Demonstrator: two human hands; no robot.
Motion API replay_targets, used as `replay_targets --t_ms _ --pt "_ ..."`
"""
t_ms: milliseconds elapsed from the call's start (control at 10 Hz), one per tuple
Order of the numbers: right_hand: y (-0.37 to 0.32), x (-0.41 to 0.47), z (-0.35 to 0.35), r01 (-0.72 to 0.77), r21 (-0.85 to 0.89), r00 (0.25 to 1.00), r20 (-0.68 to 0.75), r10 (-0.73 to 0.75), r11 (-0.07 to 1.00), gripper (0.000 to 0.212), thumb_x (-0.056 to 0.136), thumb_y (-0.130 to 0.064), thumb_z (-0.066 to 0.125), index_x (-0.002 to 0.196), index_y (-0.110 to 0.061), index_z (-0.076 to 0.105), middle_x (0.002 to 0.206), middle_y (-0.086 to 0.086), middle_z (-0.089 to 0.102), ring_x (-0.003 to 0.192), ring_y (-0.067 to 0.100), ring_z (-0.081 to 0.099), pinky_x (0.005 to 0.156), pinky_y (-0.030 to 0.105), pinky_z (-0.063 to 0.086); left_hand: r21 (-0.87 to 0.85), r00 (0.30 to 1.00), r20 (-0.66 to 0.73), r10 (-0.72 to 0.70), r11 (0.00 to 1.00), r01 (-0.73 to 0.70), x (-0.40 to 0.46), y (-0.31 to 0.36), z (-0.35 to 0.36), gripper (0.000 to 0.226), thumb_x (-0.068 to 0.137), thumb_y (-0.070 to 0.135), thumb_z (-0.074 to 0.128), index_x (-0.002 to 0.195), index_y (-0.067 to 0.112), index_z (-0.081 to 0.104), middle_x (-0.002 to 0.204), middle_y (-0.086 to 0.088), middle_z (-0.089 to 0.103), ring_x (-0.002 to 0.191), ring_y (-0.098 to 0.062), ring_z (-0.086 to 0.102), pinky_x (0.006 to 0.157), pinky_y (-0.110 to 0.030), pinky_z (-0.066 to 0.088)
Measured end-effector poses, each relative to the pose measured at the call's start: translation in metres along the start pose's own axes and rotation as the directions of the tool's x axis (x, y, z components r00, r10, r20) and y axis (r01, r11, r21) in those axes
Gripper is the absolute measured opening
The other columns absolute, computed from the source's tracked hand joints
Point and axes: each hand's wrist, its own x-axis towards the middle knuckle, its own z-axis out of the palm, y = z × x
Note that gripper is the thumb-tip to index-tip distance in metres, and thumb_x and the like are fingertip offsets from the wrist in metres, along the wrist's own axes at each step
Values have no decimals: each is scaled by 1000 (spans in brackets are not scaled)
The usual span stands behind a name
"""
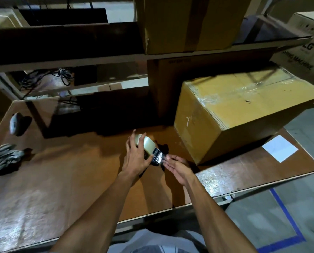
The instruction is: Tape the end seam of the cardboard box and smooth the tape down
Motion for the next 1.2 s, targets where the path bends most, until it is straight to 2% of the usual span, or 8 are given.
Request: replay_targets --t_ms 100,200,300,500,700,800,1000,1200 --pt "-4 -2 4 -13 19 999 32 12 1000 34 101 10 57 133 -1 56 129 20 69 123 29 67 111 40 52 13 999 34 6 1000 -6 9 -7 -5 107 87 41 90 168 35 20 180 1 -11 168 -36 -1 116 -67 47" --pt "-7 -4 14 -8 36 995 95 5 999 42 105 12 45 141 -7 48 126 10 69 131 27 61 112 38 49 53 999 40 8 999 -10 15 -10 -10 105 91 37 87 170 33 17 181 1 -15 169 -34 -12 124 -66 35" --pt "-3 1 21 24 -50 997 75 -20 998 50 104 15 43 148 -9 44 138 12 67 135 26 61 110 34 49 119 999 28 30 992 -33 18 -11 -8 108 92 40 86 171 30 12 182 -7 -14 168 -36 -14 133 -63 15" --pt "-3 -7 27 138 -410 980 -76 -185 902 42 104 -1 59 142 -20 58 150 7 59 133 18 57 112 33 46 247 995 -38 97 965 -85 9 -4 -1 95 95 43 80 170 25 25 180 -18 6 169 -38 -1 134 -63 3" --pt "-16 -45 18 212 -643 887 -189 -421 736 29 101 -15 69 128 -23 69 126 -1 73 122 15 67 107 38 55 148 979 -73 193 972 -181 -2 32 5 62 103 40 67 158 23 45 177 -11 22 165 -34 18 129 -67 18" --pt "-23 -68 6 254 -741 824 -171 -540 622 24 101 -14 67 124 -21 72 124 4 73 116 17 68 104 35 56 91 959 -102 264 963 -255 -7 58 10 53 104 44 61 152 23 52 172 -9 33 158 -33 34 125 -60 27" --pt "-49 -105 -12 468 -858 523 74 -849 213 20 100 -6 63 114 -13 75 114 2 71 101 12 67 93 26 59 2 931 -206 301 951 -308 -20 118 8 41 109 38 49 145 24 60 166 -5 43 152 -29 43 120 -56 31" --pt "-98 -137 -46 547 -834 226 236 -945 -78 18 96 -2 66 112 -7 74 112 7 70 95 15 67 78 25 61 -135 894 -377 240 941 -310 -30 177 -2 40 111 38 49 147 22 58 162 -4 44 149 -23 44 119 -57 36"
